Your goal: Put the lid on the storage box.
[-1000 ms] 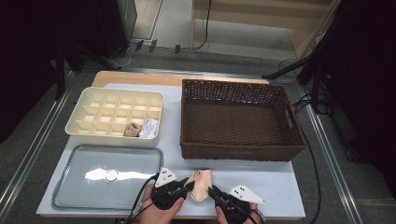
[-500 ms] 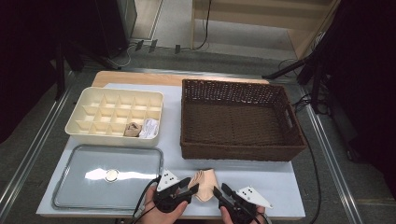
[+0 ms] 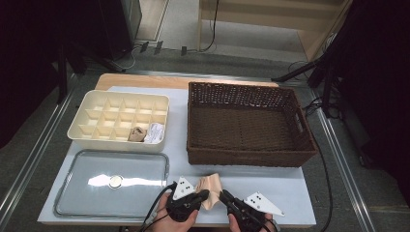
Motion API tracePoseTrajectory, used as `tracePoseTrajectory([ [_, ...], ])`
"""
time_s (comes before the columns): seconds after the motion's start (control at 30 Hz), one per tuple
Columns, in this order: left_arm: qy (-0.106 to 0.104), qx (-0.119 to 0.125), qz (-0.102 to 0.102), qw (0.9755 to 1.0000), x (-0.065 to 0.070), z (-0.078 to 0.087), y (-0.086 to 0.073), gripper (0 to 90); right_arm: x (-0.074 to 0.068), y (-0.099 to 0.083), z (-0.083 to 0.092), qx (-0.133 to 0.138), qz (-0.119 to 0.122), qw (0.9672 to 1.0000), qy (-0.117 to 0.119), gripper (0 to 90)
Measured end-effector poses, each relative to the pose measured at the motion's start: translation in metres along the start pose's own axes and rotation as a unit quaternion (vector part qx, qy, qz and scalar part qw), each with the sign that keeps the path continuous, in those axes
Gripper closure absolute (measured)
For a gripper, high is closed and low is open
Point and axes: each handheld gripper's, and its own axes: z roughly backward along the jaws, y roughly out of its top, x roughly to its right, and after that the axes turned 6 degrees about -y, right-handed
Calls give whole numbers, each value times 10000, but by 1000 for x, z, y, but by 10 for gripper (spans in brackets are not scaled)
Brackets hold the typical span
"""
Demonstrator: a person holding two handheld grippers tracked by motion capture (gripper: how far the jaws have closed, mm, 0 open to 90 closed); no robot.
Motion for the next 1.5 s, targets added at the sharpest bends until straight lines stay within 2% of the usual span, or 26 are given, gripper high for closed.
tracePoseTrajectory([
  [0.1, 38, 21, 38, 10000, -1, -3, -1, 900, -7, 2, 0, 32, 144, 9998, 151, 868],
  [0.2, 22, 38, 15, 10000, -1, -4, -2, 900, -16, 4, -2, 62, 206, 9989, 418, 869],
  [0.3, -178, 28, 116, 9998, -6, -3, -1, 900, -23, 2, -8, 96, 299, 9985, 452, 867],
  [0.33, -287, 12, 232, 9993, -9, 1, 0, 899, -24, 2, -9, 99, 312, 9985, 445, 866],
  [0.37, -320, 9, 246, 9992, -10, 5, 1, 871, -25, 1, -10, 120, 322, 9985, 432, 866],
  [0.47, -422, 33, 139, 9990, -17, 27, 5, 857, -23, 2, -10, 158, 266, 9986, 431, 864],
  [0.53, -449, 175, 270, 9985, -26, 38, 7, 852, -22, 3, -10, 142, 272, 9986, 437, 863],
  [0.6, -388, 293, 461, 9978, -36, 45, 7, 832, -22, 2, -11, 127, 272, 9986, 435, 862],
  [0.63, -443, 244, 599, 9969, -41, 43, 6, 811, -23, 2, -12, 122, 276, 9986, 435, 861],
  [0.7, -458, 90, 723, 9963, -43, 36, 3, 760, -25, 2, -13, 132, 343, 9984, 436, 859],
  [0.77, -476, -87, 733, 9961, -41, 28, 0, 815, -27, 1, -14, 124, 413, 9981, 451, 858],
  [0.83, -422, -95, 711, 9965, -37, 24, -1, 867, -30, 1, -15, 112, 532, 9974, 481, 857],
  [1.0, -518, -99, 637, 9966, -34, 20, -1, 876, -31, -2, -20, 7, 637, 9967, 503, 856],
  [1.1, -653, -4, 824, 9945, -42, 26, 1, 809, -32, -4, -24, -63, 627, 9967, 511, 855],
  [1.23, -600, 415, 1075, 9915, -51, 37, 7, 724, -35, -7, -28, -131, 721, 9960, 503, 851],
  [1.27, -617, 467, 1063, 9913, -51, 39, 10, 715, -37, -8, -30, -116, 782, 9957, 475, 850],
  [1.43, -697, 577, 1057, 9903, -41, 35, 18, 621, -41, -10, -32, -83, 794, 9961, 376, 849],
  [1.5, -651, 479, 1035, 9913, -39, 31, 20, 586, -44, -11, -32, -72, 831, 9960, 323, 848],
])
